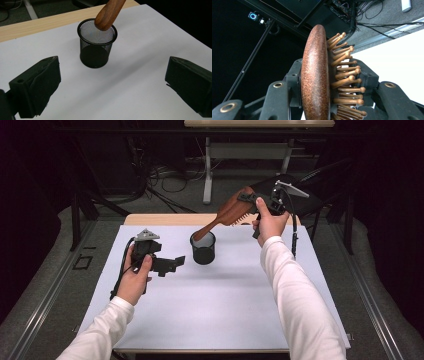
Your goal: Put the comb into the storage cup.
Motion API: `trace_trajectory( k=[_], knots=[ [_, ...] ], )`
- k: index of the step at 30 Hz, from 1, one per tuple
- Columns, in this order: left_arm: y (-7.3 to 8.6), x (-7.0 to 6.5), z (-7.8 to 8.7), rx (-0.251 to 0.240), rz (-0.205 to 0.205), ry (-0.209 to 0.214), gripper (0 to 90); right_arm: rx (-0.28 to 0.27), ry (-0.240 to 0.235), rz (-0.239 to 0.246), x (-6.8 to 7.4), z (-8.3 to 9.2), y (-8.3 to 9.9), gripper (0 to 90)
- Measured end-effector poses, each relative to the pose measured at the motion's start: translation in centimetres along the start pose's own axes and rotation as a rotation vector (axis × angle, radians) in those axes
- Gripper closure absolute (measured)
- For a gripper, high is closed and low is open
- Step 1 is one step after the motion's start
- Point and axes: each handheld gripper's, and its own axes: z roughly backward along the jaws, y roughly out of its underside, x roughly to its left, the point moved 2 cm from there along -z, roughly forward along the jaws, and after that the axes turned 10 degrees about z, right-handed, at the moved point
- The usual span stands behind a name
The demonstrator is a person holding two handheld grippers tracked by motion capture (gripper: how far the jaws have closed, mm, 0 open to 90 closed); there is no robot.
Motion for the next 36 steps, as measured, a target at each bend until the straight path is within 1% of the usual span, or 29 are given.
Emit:
trace_trajectory(
  k=[9,18,22,26,33,36],
  knots=[
    [0.1,0.1,0.0,0.000,0.003,-0.002,0.4,-0.018,0.020,0.006,-0.1,0.2,-0.2,49.2],
    [0.2,0.3,0.0,0.002,0.005,-0.003,0.3,-0.013,0.038,0.026,-0.3,0.2,-0.1,49.2],
    [0.3,0.3,0.0,0.005,0.003,-0.004,0.3,-0.013,0.045,0.029,-0.2,0.0,0.0,49.2],
    [0.3,0.4,-0.1,0.006,0.004,-0.005,0.4,-0.015,0.064,0.055,-0.1,-0.3,0.3,49.2],
    [0.3,0.4,0.0,0.003,0.006,-0.006,0.4,-0.017,0.088,0.076,0.1,-0.8,0.6,49.2],
    [0.4,0.5,0.1,0.007,0.005,-0.006,0.4,-0.015,0.090,0.080,0.1,-1.2,0.8,49.2]
  ],
)
